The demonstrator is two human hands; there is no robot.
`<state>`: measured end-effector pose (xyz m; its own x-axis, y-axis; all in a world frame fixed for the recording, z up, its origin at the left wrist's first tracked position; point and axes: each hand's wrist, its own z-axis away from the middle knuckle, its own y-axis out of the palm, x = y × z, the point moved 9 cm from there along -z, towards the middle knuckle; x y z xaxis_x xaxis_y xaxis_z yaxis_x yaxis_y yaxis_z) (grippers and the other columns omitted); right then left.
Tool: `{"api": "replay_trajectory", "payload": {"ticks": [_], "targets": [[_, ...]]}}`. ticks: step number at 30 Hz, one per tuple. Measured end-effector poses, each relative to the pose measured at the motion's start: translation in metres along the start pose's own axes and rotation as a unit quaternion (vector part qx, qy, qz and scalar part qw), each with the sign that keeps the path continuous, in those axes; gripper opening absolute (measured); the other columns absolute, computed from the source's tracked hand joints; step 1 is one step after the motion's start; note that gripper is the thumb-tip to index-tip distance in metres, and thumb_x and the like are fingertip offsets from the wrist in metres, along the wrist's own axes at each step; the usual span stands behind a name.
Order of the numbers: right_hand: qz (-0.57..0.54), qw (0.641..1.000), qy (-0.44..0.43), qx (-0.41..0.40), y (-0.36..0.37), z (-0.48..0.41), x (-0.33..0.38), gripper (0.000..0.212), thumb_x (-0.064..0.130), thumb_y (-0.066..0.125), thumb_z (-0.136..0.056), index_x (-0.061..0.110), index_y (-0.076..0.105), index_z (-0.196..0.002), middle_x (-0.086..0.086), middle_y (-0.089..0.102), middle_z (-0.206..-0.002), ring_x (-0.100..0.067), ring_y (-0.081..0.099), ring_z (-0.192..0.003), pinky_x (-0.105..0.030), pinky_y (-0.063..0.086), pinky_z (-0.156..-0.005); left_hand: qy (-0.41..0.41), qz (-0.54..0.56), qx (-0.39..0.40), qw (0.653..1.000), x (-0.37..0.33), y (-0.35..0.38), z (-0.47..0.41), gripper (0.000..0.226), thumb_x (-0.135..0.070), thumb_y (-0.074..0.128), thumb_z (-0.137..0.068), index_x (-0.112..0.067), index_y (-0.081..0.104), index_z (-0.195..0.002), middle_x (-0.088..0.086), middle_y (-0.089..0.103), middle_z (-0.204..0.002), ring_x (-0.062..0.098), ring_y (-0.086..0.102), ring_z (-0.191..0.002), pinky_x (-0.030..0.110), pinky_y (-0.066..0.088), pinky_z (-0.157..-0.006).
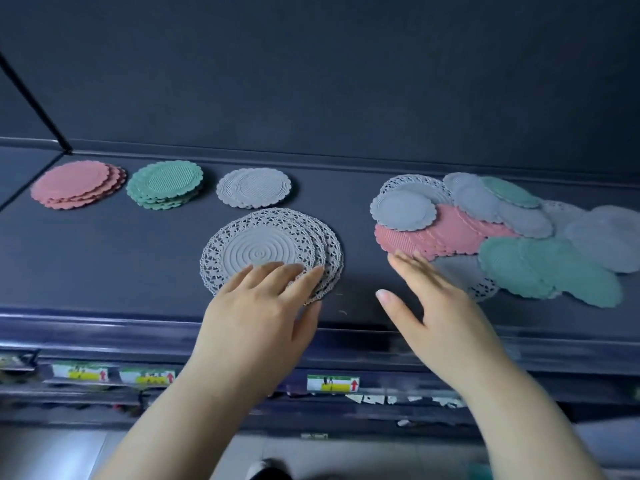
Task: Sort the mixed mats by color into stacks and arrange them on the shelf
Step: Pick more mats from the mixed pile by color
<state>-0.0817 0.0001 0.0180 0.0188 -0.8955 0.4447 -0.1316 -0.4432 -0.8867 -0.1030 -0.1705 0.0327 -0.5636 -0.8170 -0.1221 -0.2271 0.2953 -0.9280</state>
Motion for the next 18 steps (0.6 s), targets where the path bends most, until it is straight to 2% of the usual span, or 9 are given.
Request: {"api": "replay_trajectory", "payload": {"ticks": [7,12,18], "targets": [[-0.003,0.997,0.054,-0.053,-0.018,0.001,-0.023,0.059,0.051,0.039,-0.085,0.028,0.037,-0.139,0.015,0.034,-0.146,0.001,0.022,-0.137,-0.011,0.013,-0.105,0.027,0.004,0.001,1.000,0.002,0.006,-0.018,0.038,-0.036,0.042,-0.087,-0.022,0.068,-0.111,-0.005,0.068,-0.105,0.021,0.064,-0.097,0.032,0.049,-0.081],[0.015,0.994,0.078,-0.070,-0.038,-0.003,-0.045,0.055,0.044,0.045,-0.088,0.029,0.035,-0.140,0.017,0.030,-0.147,0.001,0.021,-0.136,-0.010,0.015,-0.101,0.037,0.013,-0.017,0.999,-0.008,0.011,-0.045,0.039,-0.037,0.041,-0.087,-0.020,0.069,-0.110,-0.005,0.069,-0.103,0.021,0.065,-0.097,0.032,0.050,-0.081],[-0.009,0.990,0.110,-0.094,-0.068,0.009,-0.106,0.067,0.057,0.035,-0.078,0.028,0.038,-0.139,0.016,0.032,-0.146,0.000,0.024,-0.136,-0.016,0.019,-0.104,0.067,0.013,-0.012,0.998,-0.063,0.035,-0.074,0.038,-0.034,0.041,-0.086,-0.019,0.069,-0.108,-0.002,0.069,-0.102,0.024,0.066,-0.093,0.035,0.051,-0.083]]}}
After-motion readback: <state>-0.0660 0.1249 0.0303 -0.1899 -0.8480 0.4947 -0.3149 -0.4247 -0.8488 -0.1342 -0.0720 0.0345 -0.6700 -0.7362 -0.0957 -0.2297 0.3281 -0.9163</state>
